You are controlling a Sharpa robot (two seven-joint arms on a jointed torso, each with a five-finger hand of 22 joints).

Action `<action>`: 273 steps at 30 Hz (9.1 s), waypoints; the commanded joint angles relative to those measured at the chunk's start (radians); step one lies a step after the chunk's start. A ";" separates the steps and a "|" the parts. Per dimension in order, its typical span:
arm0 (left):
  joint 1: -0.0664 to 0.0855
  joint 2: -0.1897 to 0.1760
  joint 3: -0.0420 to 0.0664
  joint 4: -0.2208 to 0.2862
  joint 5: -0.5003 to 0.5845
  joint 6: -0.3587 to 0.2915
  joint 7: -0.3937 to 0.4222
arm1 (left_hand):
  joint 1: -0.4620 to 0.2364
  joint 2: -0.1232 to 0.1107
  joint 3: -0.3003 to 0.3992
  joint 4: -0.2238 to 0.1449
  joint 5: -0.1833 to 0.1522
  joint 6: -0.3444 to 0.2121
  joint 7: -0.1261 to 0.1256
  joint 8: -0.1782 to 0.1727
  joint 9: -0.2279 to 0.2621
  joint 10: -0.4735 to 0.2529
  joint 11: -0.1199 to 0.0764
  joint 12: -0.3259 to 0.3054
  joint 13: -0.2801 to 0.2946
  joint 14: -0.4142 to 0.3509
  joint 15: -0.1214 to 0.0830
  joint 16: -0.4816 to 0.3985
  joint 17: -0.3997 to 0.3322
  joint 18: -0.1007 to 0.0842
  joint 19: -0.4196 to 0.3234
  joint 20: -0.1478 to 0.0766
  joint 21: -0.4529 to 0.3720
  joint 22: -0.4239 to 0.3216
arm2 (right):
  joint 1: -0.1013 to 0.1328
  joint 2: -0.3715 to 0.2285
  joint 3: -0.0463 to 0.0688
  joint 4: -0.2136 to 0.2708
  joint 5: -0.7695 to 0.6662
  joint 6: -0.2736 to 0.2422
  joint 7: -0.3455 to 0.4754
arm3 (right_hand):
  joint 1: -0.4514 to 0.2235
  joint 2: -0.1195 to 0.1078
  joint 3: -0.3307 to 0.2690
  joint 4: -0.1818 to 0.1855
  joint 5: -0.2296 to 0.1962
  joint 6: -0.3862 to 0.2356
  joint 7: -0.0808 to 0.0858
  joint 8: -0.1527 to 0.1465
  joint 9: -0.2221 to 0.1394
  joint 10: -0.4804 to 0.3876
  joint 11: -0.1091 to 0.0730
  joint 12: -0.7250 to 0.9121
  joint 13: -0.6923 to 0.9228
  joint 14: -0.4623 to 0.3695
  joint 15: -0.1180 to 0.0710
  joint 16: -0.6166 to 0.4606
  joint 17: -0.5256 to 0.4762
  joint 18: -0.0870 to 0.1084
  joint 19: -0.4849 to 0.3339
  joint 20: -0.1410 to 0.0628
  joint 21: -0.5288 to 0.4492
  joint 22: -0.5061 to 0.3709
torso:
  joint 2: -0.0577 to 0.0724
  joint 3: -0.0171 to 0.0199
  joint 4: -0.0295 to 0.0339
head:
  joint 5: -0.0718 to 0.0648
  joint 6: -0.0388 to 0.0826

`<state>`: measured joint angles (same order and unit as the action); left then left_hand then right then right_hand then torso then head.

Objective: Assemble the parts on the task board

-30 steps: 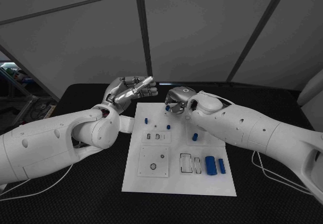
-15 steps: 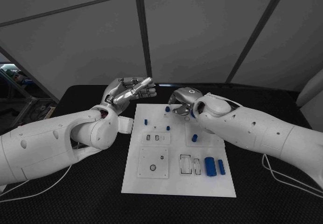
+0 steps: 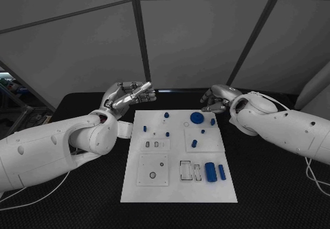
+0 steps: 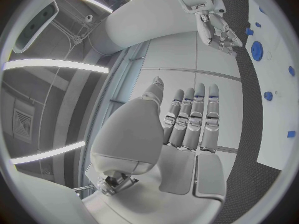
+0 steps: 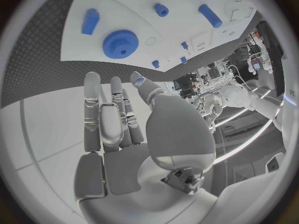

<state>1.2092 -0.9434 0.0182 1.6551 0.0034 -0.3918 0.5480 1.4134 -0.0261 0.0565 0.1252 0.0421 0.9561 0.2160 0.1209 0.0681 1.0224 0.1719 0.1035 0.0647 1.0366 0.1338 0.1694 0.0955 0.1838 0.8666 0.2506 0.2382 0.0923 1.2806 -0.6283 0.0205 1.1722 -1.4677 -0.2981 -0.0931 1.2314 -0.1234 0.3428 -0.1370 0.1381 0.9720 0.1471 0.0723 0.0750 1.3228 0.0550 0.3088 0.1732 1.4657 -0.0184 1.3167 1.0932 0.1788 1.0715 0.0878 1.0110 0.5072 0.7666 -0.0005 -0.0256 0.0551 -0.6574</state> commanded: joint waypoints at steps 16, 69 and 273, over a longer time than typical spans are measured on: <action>0.001 0.018 0.001 -0.019 -0.002 0.021 0.004 | 0.001 0.008 -0.001 -0.006 0.005 0.009 0.000 -0.007 0.000 0.008 -0.001 -0.005 0.001 0.008 0.000 -0.005 -0.002 0.000 0.008 -0.002 -0.004 -0.001 | 0.003 0.086 0.008 -0.094 0.132 0.159 -0.072 | 0.059 0.024 -0.174 0.102 0.012 -0.129 0.021 0.093 0.010 0.127 0.024 1.122 1.193 0.087 0.020 0.222 0.392 -0.043 0.164 0.016 0.172 0.281 | 0.006 0.0027 0.0083 | -0.010 -0.003; 0.001 0.017 0.001 -0.023 -0.002 0.019 0.003 | 0.000 0.009 -0.002 -0.007 0.005 0.010 0.000 -0.008 -0.001 0.010 -0.002 -0.007 0.001 0.009 -0.001 -0.006 -0.002 0.000 0.009 -0.002 -0.005 -0.002 | -0.018 0.094 0.005 -0.079 0.046 0.211 -0.105 | 0.064 0.038 -0.189 0.115 0.035 -0.143 0.024 0.133 0.016 0.176 0.030 1.190 1.285 0.099 0.026 0.245 0.450 -0.052 0.188 0.023 0.212 0.340 | 0.008 0.0039 0.0076 | -0.018 -0.012; -0.003 0.025 0.000 -0.066 -0.002 0.034 -0.007 | 0.003 0.017 -0.006 -0.023 0.005 0.024 0.000 -0.016 0.000 0.032 -0.004 -0.014 0.002 0.020 -0.003 -0.016 -0.003 0.000 0.017 -0.004 -0.012 -0.009 | -0.070 -0.059 -0.025 -0.068 0.286 0.039 0.253 | 0.083 0.049 -0.114 0.038 0.061 -0.055 0.004 0.011 -0.001 0.146 0.011 1.155 1.251 0.091 0.004 0.233 0.421 -0.045 0.145 0.002 0.198 0.299 | -0.003 0.0089 -0.0174 | -0.041 -0.023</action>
<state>1.2054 -0.9192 0.0174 1.5891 0.0036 -0.3712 0.5380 1.4133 -0.0181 0.0509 0.1089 0.0421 0.9705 0.2160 0.1086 0.0681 1.0457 0.1697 0.0917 0.0655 1.0508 0.1340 0.1570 0.0939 0.1836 0.8773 0.2468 0.2306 0.0844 1.2092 -0.6853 -0.0046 1.1015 -1.1486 -0.2791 0.1718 1.3069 -0.0747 0.2309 -0.0941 0.1953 0.9196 0.1487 0.0884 0.0745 1.4666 0.0642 1.4696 1.3075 1.4667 -0.0165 1.5505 1.3078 0.1322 1.2149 0.0945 1.2103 0.8061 0.7635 0.0081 -0.0415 0.0139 -0.6793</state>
